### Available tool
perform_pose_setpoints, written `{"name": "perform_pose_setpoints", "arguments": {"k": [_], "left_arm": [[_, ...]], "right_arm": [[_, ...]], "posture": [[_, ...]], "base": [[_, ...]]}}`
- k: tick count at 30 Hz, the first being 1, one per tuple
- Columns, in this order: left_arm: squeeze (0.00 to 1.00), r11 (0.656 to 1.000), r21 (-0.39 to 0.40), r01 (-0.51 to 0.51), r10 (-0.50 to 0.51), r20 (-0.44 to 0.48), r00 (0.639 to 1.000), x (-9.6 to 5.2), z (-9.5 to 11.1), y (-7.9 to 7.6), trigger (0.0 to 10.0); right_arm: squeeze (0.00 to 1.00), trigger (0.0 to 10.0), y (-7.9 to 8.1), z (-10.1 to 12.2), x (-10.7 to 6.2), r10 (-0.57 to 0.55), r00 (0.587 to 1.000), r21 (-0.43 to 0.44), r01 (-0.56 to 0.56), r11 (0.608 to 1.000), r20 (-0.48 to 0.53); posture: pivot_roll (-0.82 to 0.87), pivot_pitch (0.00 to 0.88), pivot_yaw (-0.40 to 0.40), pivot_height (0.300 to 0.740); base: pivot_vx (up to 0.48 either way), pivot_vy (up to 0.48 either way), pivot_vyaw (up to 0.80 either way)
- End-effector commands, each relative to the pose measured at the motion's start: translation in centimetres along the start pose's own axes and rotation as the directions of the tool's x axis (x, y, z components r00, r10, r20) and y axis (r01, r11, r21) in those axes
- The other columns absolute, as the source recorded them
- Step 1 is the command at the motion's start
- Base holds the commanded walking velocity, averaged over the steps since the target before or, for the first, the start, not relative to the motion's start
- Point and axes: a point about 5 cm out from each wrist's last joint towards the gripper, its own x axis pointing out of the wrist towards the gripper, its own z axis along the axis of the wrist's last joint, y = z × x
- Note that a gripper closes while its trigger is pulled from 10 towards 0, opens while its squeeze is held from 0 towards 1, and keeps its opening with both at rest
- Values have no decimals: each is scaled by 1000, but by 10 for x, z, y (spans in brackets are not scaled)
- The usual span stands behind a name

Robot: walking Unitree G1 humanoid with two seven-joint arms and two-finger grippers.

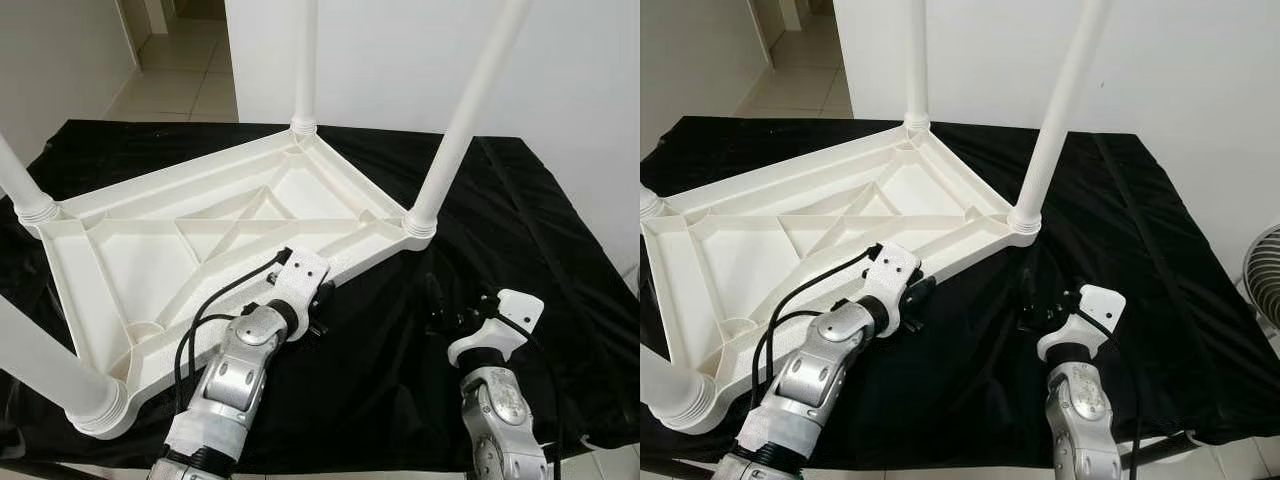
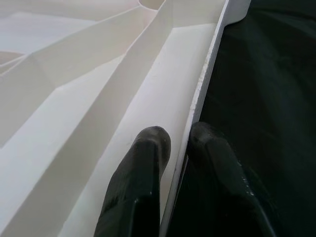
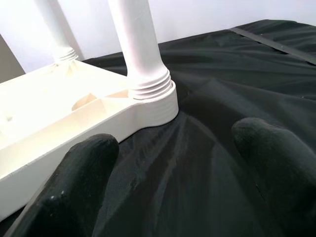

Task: Building children table

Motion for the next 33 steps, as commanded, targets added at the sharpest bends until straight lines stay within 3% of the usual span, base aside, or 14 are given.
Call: {"name": "perform_pose_setpoints", "arguments": {"k": [1,4,11,12,13,17,18,20,21,26,27,28,30,33], "left_arm": [[0,999,36,-5,3,35,999,1,4,0,10000],[0,999,48,5,-6,20,1000,2,0,7,10000],[0,999,30,-29,29,0,1000,1,-5,40,10000],[180,999,13,-34,34,4,999,1,-4,43,10000],[1000,999,-27,-24,24,19,1000,0,-1,46,10000],[1000,999,-50,-7,9,39,999,-1,3,46,10000],[627,999,-39,2,0,48,999,-1,4,44,10000],[627,999,-39,2,0,48,999,-1,4,44,10000],[0,999,-40,18,-15,73,997,-2,9,41,10000],[0,991,-73,109,-96,167,981,-7,22,32,10000],[0,980,-64,187,-171,199,965,-13,24,21,10000],[0,980,-64,187,-171,199,965,-13,24,21,10000],[0,956,-43,290,-273,223,936,-23,25,4,10000],[0,926,-36,376,-362,199,911,-30,16,-9,10000]], "right_arm": [[0,10000,-1,-4,0,-2,1000,2,2,1000,-26],[0,10000,-1,-4,0,-3,1000,2,3,1000,-26],[0,10000,0,-6,-1,-9,1000,5,9,1000,-27],[0,10000,0,-6,-2,-9,1000,6,9,1000,-28],[0,10000,0,-7,-2,-9,1000,6,9,1000,-28],[0,10000,1,-7,-2,-9,1000,6,9,1000,-28],[0,10000,1,-7,-2,-8,1000,5,8,1000,-28],[0,10000,1,-7,-2,-8,1000,5,8,1000,-28],[0,10000,1,-8,-2,-4,1000,3,4,1000,-29],[0,10000,1,-8,-2,3,1000,1,-3,1000,-30],[0,10000,1,-8,-2,5,999,-1,-5,1000,-32],[0,10000,1,-8,-2,5,999,-1,-5,1000,-32],[0,10000,1,-9,-2,10,999,-2,-11,1000,-35],[0,10000,2,-10,-2,15,999,-1,-15,1000,-38]], "posture": [[-59,102,-29,740],[-64,101,-19,740],[-65,94,-10,740],[-66,93,-8,740],[-66,93,-8,740],[-67,86,-6,740],[-69,84,-7,740],[-69,84,-7,740],[-69,84,-7,740],[-67,81,-9,740],[-65,80,-10,740],[-65,80,-10,740],[-63,80,-11,740],[-55,81,-15,740]], "base": [[0,0,0],[0,0,0],[0,0,0],[0,0,0],[0,0,0],[0,0,0],[0,0,0],[0,0,0],[0,0,0],[0,0,0],[0,0,0],[0,0,0],[0,0,0],[0,0,0]]}}
